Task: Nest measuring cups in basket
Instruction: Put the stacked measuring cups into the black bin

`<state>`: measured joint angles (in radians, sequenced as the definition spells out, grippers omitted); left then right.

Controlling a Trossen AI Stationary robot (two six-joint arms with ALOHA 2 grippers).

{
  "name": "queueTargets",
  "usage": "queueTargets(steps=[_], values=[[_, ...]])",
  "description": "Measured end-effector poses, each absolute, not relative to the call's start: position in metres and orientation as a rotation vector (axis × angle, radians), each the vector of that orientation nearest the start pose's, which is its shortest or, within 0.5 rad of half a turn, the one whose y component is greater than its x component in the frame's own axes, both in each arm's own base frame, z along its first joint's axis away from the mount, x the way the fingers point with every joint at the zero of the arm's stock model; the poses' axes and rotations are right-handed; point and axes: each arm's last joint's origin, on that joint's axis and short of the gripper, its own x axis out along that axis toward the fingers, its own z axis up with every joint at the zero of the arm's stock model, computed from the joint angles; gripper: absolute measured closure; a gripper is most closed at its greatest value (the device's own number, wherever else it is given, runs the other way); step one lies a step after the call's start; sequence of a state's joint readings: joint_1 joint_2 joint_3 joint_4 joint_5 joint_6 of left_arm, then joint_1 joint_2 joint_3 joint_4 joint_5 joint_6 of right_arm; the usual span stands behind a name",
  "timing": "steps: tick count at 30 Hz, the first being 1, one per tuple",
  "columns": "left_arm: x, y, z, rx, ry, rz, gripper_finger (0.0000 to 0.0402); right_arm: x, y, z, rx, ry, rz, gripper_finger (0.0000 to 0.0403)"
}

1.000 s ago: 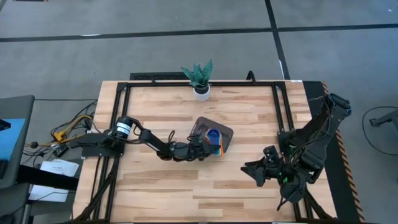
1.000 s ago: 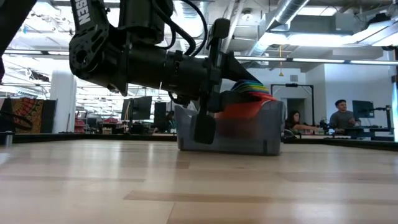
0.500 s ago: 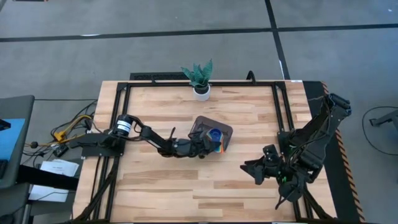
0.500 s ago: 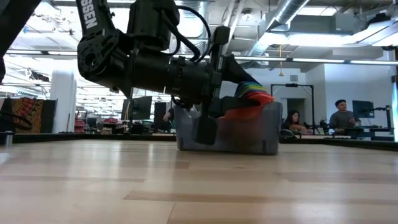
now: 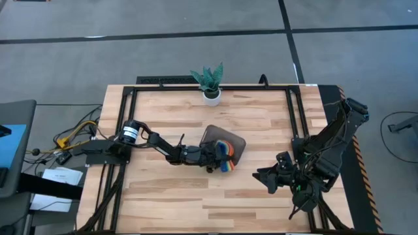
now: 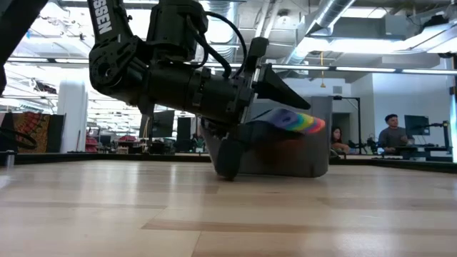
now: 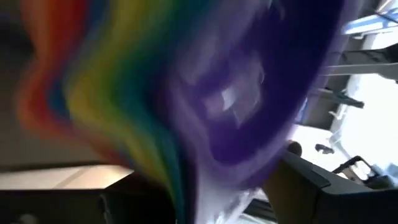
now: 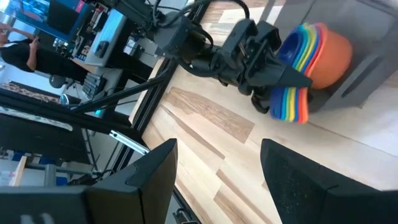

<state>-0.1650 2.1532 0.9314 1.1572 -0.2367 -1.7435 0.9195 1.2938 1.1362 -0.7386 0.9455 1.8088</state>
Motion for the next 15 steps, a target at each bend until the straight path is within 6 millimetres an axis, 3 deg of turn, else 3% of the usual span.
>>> queueTargets(steps=[15], values=[[0.403, -0.054, 0.123, -1.860, -0.123, 0.022, 0.0209, 0.174, 0.182, 0.311, 1.031, 0.314, -0.469, 0.0148]])
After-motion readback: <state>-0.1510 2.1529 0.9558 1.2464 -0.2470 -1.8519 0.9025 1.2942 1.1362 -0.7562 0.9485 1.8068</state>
